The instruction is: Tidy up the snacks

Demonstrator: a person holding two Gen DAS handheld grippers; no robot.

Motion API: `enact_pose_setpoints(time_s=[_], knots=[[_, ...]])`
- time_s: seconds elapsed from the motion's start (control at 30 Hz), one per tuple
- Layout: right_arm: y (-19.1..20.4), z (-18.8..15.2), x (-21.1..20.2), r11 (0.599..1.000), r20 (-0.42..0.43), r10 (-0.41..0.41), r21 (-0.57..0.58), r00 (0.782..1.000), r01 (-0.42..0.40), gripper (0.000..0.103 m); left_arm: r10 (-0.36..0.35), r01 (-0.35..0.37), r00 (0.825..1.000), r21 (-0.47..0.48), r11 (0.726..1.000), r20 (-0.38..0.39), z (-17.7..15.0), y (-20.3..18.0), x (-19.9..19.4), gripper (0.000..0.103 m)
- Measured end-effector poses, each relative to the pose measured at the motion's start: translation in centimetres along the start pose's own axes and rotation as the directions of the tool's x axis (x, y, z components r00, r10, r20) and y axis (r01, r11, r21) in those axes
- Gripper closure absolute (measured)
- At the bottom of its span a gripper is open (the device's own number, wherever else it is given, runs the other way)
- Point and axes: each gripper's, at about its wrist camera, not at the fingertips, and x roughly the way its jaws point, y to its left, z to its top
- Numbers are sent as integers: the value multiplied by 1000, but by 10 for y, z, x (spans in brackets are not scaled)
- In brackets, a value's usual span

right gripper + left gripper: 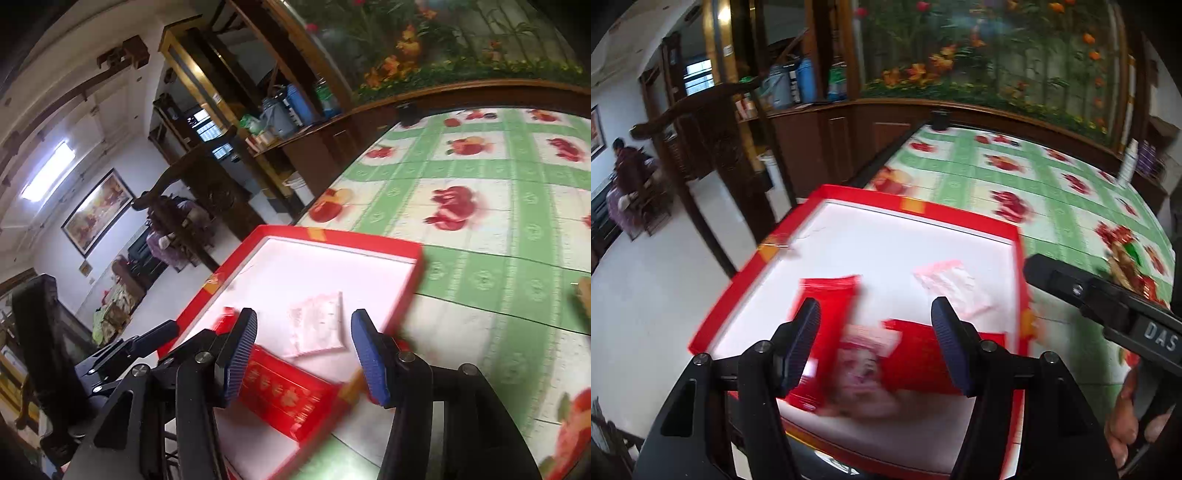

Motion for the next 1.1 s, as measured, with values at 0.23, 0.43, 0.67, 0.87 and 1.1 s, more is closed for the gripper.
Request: enact_pose_setpoints(time_s=[0.23, 0.43, 0.67, 0.87, 1.1], knots=[[-50, -14, -78, 995, 101, -98, 46, 990, 94, 47, -118, 124, 992, 168, 978, -44, -12, -71, -10, 41], [-126, -44, -180, 956, 182, -261, 185, 948, 228, 47, -227, 250, 968, 295, 922, -110, -23, -130, -24, 42], [-185, -84, -292, 881, 228, -431, 315, 873, 353, 45, -340, 382, 924, 396, 835, -175, -27, -197, -43, 42], [-196, -97, -327, 851, 243, -494, 333, 835, 406, 39, -338, 363, 931, 470, 804, -141, -18, -233, -49, 30], [-189, -84, -274, 878, 100, -469, 158, 877, 451, 37, -306, 356, 934, 402, 844, -184, 13, -240, -23, 31]])
